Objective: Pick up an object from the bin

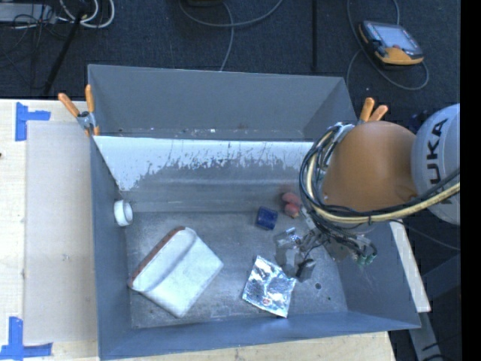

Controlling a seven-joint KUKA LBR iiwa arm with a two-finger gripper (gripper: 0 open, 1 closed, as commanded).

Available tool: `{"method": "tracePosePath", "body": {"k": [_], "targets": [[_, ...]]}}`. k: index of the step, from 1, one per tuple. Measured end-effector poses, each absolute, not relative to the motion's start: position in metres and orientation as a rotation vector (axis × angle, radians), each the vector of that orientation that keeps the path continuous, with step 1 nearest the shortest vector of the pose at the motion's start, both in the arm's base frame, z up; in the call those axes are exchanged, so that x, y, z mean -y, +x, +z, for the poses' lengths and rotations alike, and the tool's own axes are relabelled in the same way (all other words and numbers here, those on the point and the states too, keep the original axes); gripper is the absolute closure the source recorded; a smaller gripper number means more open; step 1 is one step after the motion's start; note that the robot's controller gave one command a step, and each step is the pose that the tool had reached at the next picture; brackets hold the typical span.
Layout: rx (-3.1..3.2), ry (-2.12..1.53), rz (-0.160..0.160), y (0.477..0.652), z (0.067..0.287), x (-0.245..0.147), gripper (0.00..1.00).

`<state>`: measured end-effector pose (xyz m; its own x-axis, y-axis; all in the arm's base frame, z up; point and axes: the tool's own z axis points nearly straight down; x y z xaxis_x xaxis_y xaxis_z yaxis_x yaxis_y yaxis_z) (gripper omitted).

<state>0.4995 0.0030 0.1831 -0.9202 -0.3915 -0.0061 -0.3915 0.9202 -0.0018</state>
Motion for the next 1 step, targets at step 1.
{"method": "tracePosePath", "body": {"k": [1], "targets": [[-3.077,-0.632,0.001,0.4985,0.1791,-0.0031,0.0]]}}
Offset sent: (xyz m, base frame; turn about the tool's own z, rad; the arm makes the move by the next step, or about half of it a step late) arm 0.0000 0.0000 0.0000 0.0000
